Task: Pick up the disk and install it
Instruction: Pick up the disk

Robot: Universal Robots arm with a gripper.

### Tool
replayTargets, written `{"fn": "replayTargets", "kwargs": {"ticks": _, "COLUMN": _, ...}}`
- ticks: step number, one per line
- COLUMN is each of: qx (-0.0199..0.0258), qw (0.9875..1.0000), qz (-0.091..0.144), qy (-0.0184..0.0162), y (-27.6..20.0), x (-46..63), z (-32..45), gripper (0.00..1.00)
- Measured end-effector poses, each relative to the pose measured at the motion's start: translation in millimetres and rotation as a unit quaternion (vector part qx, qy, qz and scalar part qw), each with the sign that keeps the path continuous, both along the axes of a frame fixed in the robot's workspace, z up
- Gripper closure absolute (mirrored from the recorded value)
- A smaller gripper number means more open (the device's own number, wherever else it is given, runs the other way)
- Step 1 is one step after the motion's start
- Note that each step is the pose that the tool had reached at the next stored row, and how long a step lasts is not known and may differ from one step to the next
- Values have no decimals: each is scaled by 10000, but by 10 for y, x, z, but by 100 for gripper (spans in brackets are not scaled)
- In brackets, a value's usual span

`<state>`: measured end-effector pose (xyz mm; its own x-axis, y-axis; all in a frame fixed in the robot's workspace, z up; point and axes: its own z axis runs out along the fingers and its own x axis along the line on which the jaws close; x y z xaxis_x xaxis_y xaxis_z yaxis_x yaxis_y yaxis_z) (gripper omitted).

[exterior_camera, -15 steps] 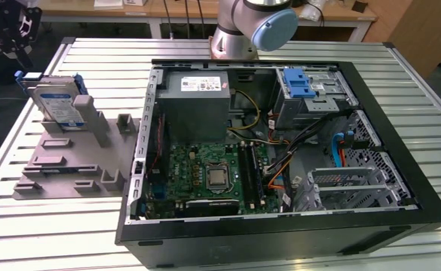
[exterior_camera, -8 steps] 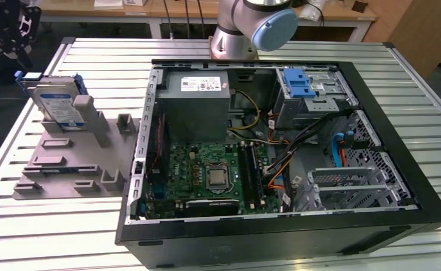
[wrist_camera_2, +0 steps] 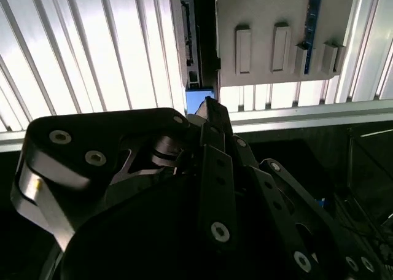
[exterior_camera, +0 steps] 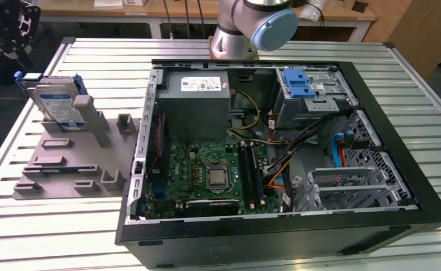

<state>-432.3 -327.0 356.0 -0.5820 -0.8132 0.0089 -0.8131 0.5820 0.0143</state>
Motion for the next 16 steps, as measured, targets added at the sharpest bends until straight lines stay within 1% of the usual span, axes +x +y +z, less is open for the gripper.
{"fn": "replayTargets", "kwargs": {"ticks": 8, "qx": 0, "qw": 9998, "qz": 212, "qy": 0, "y": 0, "x": 0, "z": 0, "gripper": 89}}
{"fn": "replayTargets", "kwargs": {"ticks": 16, "qx": 0, "qw": 9991, "qz": 425, "qy": 0, "y": 0, "x": 0, "z": 0, "gripper": 89}}
